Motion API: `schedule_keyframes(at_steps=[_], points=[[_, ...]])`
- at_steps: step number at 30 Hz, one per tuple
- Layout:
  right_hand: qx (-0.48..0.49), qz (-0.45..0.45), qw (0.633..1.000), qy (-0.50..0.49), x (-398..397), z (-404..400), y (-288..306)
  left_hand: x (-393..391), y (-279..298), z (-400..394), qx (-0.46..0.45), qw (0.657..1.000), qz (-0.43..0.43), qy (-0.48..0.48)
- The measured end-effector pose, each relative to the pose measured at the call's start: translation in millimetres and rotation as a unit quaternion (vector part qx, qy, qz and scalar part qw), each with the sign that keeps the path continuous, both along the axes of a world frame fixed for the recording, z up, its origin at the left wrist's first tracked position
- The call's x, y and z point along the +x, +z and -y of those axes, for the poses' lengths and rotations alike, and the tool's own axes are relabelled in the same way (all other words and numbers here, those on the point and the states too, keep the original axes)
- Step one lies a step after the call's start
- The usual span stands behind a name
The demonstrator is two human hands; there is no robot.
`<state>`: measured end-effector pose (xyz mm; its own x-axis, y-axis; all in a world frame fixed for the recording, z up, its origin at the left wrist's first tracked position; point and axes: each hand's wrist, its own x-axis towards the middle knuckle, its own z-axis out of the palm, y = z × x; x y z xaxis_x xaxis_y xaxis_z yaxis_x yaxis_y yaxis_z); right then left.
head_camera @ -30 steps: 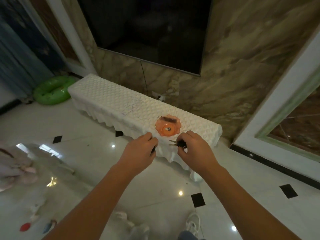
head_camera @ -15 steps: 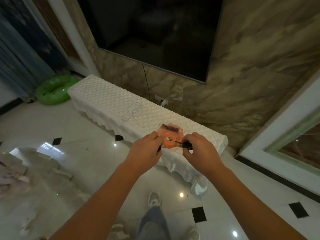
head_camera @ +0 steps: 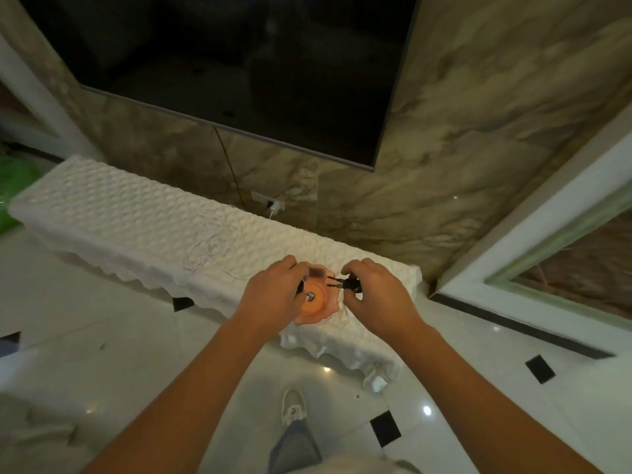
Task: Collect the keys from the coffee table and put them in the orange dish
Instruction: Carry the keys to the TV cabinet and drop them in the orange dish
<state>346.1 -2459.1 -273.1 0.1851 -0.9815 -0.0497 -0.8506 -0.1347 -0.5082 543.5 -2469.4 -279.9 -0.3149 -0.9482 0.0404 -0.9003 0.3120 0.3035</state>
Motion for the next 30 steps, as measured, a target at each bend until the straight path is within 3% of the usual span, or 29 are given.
schedule_keyframes(at_steps=[14,30], points=[[0.086,0.006,0.995,-0.048,30,74,-73,42,-82,80,0.094,0.995,-0.032,-0.002],[0.133,0.063,0.984,-0.097,38,111,-336,36,-336,111,0.205,0.974,-0.051,0.076]])
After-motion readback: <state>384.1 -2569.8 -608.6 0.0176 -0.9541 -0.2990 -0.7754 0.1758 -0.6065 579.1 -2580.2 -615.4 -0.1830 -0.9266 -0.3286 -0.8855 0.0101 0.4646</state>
